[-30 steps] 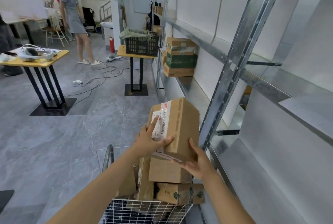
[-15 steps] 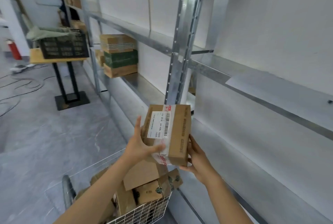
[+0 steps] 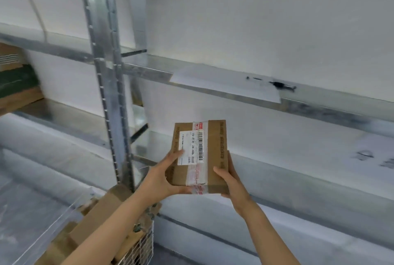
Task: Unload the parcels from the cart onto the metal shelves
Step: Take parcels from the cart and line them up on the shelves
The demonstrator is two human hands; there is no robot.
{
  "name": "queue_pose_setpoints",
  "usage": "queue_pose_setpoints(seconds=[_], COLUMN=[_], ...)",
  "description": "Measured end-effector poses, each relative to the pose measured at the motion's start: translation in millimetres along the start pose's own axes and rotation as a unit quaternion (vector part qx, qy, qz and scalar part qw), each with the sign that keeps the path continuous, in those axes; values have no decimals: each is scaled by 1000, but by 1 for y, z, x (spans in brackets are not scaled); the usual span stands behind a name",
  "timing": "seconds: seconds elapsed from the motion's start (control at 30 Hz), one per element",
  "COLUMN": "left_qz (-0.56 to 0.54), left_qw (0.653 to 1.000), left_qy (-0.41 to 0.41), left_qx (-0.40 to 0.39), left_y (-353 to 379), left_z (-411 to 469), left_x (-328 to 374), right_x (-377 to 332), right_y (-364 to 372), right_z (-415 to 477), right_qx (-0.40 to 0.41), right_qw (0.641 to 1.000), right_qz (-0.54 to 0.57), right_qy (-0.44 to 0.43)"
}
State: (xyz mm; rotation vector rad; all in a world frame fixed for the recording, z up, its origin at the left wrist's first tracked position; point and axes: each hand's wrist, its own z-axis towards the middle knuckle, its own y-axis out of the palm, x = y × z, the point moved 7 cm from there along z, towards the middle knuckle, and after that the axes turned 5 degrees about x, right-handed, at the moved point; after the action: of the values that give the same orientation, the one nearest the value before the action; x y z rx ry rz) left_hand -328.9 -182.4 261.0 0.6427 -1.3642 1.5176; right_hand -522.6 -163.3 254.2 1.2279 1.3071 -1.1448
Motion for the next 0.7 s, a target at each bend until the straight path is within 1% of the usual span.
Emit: queue_pose_setpoints(seconds=[0.1, 0.37, 0.6, 0.7], left_qz=[-34, -46, -56, -64], left_qw=[999, 992, 978, 973], left_qy=[12, 67, 110, 121], left_qx=[-17, -100, -166, -185], left_y=[31, 121, 215, 257], left_z=[13, 34, 33, 28], left_x=[15, 81, 131, 150], right_x=[-10, -18, -7, -1], right_y=[-35, -127, -212, -251], right_z=[-22, -80, -134, -156], right_qx=[51, 178, 268, 308], right_qw=[998, 979, 960, 948], right_qz=[-16, -72, -33, -52], right_qy=[-22, -70, -69, -67])
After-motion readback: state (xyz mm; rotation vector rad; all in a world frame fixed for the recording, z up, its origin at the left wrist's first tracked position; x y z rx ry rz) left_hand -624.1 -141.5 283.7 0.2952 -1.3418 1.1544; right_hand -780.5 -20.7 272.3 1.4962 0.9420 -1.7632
